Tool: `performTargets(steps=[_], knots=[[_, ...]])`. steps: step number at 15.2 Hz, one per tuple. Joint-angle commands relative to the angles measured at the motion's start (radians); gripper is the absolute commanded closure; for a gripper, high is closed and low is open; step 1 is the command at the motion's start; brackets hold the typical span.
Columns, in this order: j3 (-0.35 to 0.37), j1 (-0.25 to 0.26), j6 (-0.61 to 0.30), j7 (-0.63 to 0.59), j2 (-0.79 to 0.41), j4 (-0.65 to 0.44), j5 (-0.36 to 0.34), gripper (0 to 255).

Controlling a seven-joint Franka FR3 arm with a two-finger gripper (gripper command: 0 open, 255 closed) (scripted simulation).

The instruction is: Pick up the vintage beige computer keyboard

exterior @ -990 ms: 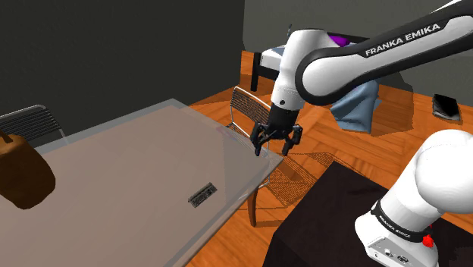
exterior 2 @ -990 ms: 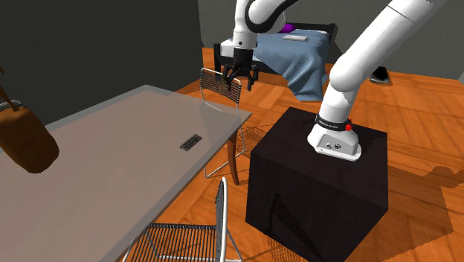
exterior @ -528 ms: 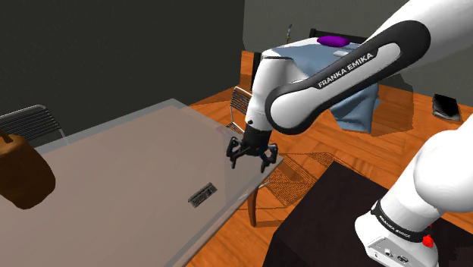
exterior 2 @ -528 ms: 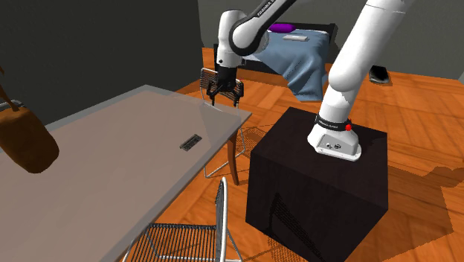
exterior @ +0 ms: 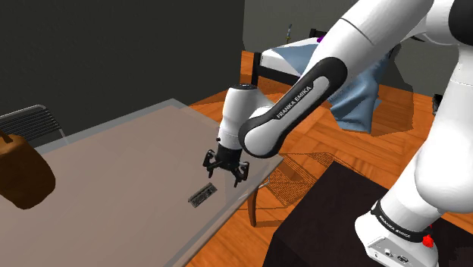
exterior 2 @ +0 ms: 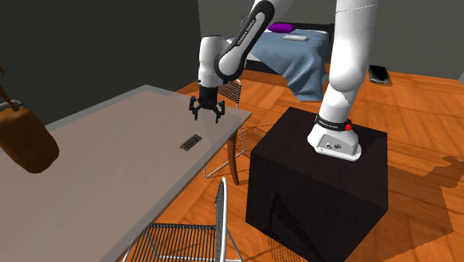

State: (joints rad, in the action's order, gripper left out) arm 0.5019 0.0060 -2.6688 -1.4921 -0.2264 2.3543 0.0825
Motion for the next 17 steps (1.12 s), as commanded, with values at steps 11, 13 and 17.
performTargets(steps=[11,13,17], knots=[[-0.244,0.235,-0.08,-0.434,-0.422,-0.365,-0.156,0],[-0.25,0.24,-0.096,-0.435,-0.446,-0.372,-0.16,0],[-0.264,0.252,-0.132,-0.437,-0.502,-0.393,-0.17,0]])
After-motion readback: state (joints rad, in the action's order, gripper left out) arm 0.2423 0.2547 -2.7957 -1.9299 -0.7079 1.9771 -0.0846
